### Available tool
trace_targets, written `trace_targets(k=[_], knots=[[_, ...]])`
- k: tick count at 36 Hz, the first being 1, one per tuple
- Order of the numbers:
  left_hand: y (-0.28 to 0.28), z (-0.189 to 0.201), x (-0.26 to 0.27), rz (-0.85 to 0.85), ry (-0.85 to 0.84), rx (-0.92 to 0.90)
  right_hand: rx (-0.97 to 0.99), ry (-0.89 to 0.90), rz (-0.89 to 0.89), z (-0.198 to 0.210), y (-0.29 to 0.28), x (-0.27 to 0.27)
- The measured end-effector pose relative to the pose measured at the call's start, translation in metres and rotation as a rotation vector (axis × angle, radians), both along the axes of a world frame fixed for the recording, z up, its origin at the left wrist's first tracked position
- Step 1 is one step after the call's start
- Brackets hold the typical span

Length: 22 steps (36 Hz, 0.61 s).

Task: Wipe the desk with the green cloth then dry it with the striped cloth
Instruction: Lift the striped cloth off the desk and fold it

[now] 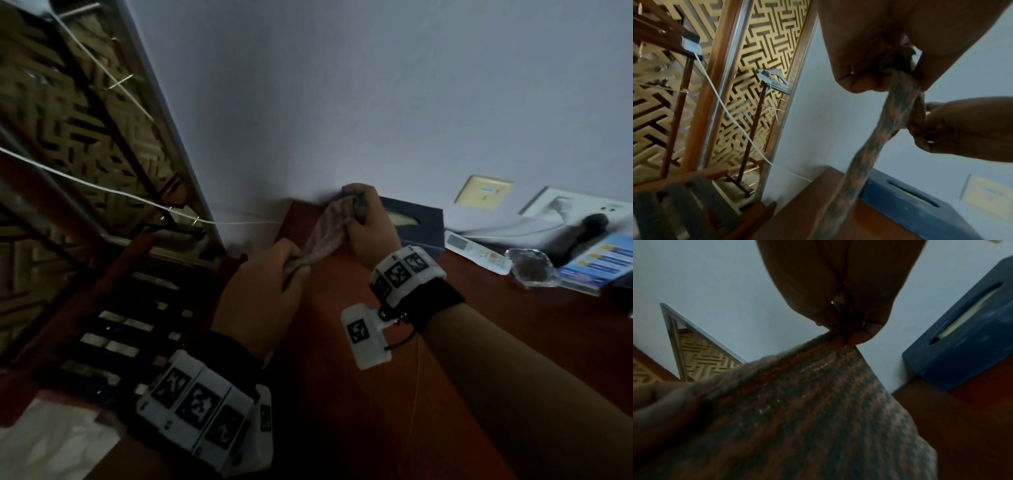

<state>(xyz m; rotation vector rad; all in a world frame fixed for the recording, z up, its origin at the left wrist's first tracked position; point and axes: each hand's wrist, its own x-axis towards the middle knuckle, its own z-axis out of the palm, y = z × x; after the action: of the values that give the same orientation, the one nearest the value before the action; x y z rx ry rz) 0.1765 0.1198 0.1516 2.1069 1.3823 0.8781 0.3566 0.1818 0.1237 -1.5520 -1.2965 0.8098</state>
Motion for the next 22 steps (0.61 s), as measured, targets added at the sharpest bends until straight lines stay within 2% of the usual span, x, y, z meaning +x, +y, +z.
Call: trace_targets(k=[3,6,10,16,19,22], knots=[[0.009,-0.01,-0.008,0.025,0.066,-0.043,-0.017,0.025,0.018,-0.011,0.018,-0.009],[0.016,-0.029,-0.008,0.072,0.147,-0.202,-0.076,-0.015,0.02,-0.031,0.025,-0.012],[0.018,-0.07,-0.001,0.02,0.22,-0.375,-0.247,-0.149,0.001,-0.061,0.024,-0.004],[0.012,-0.113,0.02,-0.065,0.189,-0.599,-0.41,-0.191,-0.154,-0.096,0.018,0.017],[0.019,-0.12,0.022,-0.06,0.132,-0.691,-0.409,-0.181,-0.15,-0.104,0.023,0.015],[0.033,-0.125,0.009,-0.009,0.142,-0.69,-0.409,-0.165,-0.097,-0.111,0.034,0.006]])
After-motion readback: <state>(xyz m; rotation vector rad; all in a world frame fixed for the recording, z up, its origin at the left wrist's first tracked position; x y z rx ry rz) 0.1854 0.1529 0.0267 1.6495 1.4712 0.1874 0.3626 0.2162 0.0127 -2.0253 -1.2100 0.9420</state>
